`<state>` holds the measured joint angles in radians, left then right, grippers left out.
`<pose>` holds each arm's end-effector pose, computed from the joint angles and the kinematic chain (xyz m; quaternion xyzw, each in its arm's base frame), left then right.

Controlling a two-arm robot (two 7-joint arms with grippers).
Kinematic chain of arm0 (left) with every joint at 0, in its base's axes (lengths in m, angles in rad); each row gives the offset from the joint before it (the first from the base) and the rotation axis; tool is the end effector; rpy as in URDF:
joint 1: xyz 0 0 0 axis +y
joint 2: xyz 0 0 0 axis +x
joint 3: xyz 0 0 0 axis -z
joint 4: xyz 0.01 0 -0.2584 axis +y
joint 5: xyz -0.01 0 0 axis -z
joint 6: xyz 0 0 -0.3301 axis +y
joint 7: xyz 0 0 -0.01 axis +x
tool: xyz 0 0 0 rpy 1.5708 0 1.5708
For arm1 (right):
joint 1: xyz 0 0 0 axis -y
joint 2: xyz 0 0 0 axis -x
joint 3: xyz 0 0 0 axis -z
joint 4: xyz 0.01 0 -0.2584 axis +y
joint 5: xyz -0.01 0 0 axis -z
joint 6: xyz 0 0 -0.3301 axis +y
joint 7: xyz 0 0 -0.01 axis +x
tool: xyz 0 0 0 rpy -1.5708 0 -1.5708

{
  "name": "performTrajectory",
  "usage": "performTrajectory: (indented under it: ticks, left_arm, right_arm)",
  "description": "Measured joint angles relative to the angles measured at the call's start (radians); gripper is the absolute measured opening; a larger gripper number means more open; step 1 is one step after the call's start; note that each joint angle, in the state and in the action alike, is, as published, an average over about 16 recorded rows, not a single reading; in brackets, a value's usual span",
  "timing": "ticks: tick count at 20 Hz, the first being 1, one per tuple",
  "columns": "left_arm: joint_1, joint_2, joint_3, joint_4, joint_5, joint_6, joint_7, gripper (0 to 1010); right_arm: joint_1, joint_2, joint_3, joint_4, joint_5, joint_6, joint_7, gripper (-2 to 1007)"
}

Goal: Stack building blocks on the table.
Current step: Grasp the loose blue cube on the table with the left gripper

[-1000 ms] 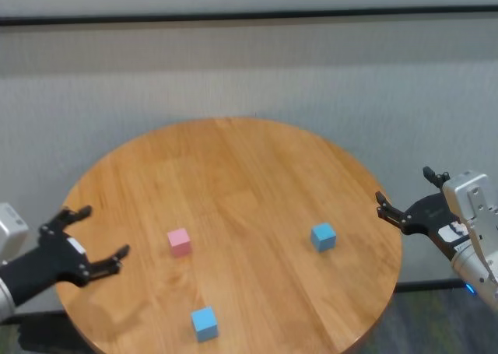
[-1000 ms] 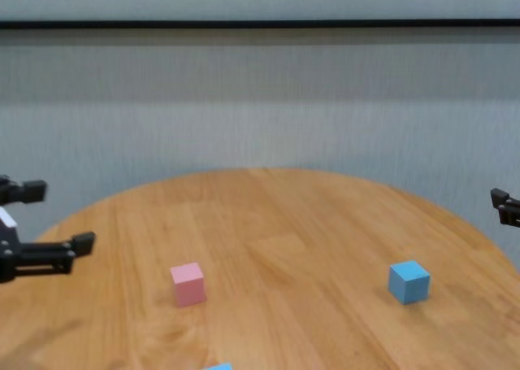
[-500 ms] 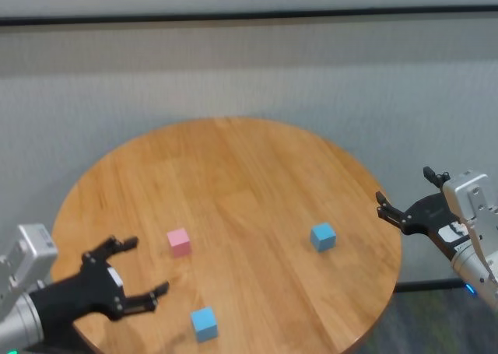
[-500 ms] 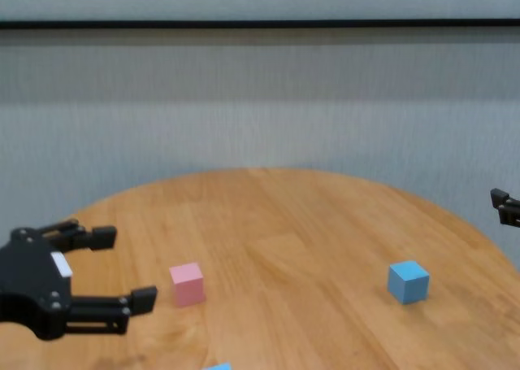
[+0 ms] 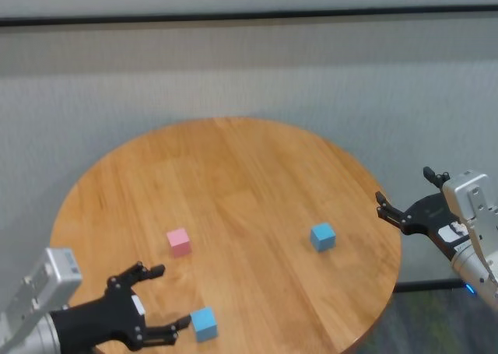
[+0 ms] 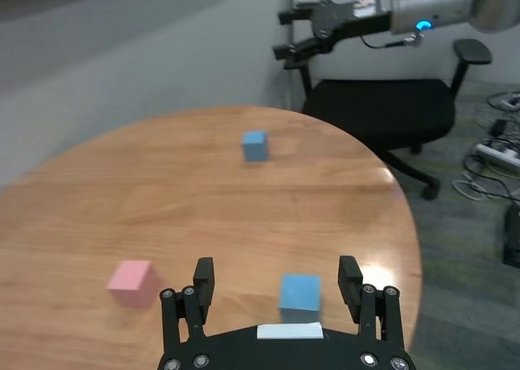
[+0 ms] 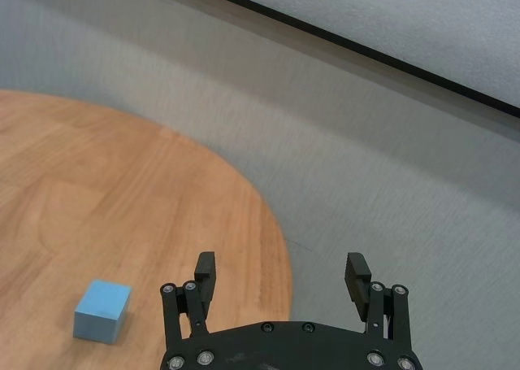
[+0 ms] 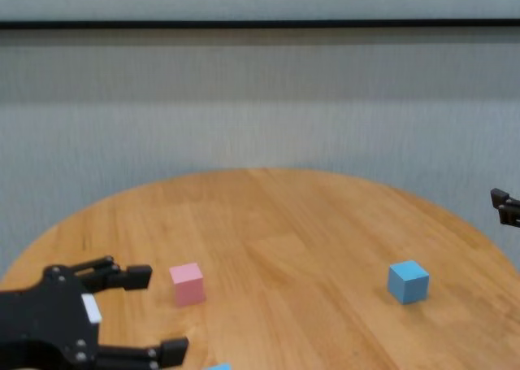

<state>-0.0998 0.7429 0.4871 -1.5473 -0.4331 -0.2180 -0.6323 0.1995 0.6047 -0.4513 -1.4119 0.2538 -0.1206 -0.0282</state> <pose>0.3389 0.0657 -0.2799 0.1209 -0.0728 0.2571 0.9560 0.3731 -0.0591 -0.2809 -0.1415 -0.1325 -0.5799 0.7913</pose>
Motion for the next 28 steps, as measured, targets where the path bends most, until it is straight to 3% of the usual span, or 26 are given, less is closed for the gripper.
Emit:
performTrajectory:
  ticks: [10, 28]
  left_arm:
    - [-0.01, -0.036, 0.026, 0.021, 0.04, 0.005, -0.044, 1003]
    - [-0.055, -0.12, 0.052, 0.113, 0.11, 0.007, -0.084, 1003]
  right_arm:
    - [0.0, 0.0, 0.0, 0.0, 0.0, 0.0, 0.0, 1003]
    - [0.0, 0.0, 0.0, 0.0, 0.0, 0.0, 0.0, 1003]
